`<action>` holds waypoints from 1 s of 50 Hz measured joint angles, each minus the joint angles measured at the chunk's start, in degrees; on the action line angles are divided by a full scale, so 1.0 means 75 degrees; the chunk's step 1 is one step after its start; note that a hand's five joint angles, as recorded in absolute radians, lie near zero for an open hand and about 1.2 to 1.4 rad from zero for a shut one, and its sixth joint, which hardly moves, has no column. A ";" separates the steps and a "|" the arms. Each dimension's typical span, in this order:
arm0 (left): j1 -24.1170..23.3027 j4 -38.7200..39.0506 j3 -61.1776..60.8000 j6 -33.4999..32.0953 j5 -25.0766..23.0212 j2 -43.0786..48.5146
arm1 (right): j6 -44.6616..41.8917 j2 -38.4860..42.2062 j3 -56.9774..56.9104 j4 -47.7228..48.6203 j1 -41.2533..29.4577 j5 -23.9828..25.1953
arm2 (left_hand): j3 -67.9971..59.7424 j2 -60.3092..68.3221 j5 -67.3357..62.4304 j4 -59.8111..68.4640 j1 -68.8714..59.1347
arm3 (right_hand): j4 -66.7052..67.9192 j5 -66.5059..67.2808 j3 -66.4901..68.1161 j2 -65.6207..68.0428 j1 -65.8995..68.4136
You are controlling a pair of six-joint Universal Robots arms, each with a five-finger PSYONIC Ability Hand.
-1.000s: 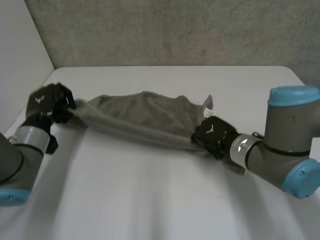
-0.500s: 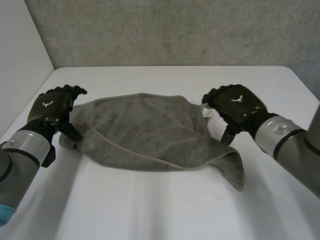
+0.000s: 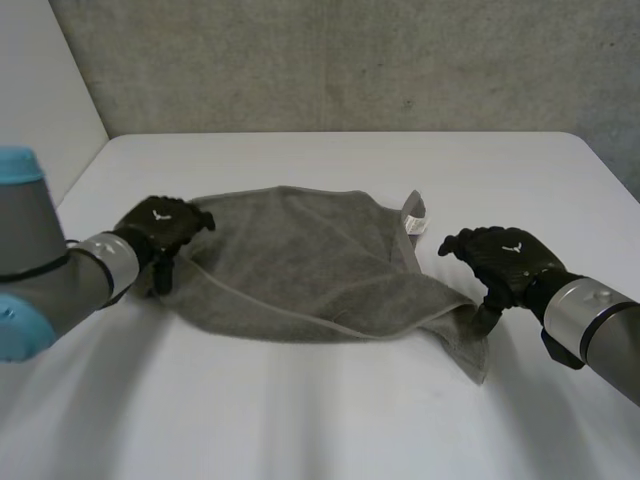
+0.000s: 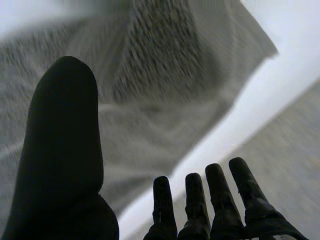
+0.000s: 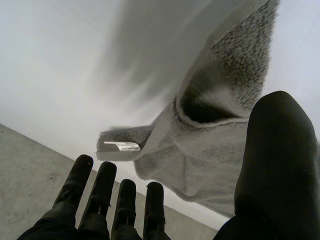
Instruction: Fold the towel.
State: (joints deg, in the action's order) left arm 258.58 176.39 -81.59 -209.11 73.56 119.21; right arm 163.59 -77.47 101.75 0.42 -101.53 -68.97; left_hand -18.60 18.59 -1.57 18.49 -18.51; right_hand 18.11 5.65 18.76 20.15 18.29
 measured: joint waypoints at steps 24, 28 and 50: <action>-0.0282 -0.1658 0.2461 -0.0129 0.0961 0.1940 | -0.0061 0.0285 0.0135 0.0055 -0.0019 -0.0068 | -0.3508 0.3512 -0.3101 0.3531 -0.3503 | -0.0001 0.0007 -0.0001 0.0000 -0.0001; -0.0303 -0.1820 0.2330 -0.0135 0.0976 0.1864 | -0.0065 0.0355 0.0105 0.0032 0.0000 -0.0111 | -0.4240 0.4248 -0.3846 0.4271 -0.4238 | 0.0000 0.0007 0.0000 0.0001 -0.0001; -0.0242 -0.1847 0.1184 -0.0162 0.0909 0.0924 | 0.0998 0.1448 -0.0478 -0.0059 0.0352 0.0066 | -0.6762 0.6789 -0.6341 0.6800 -0.6684 | 0.3198 0.3516 0.3114 0.2946 0.3191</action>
State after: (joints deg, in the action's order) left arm 256.76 162.53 -72.71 -210.32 80.38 126.14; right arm 171.07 -66.61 98.16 -0.02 -98.89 -68.47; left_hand -69.32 69.50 -49.13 69.49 -68.64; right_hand 42.10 32.02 42.11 42.24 42.22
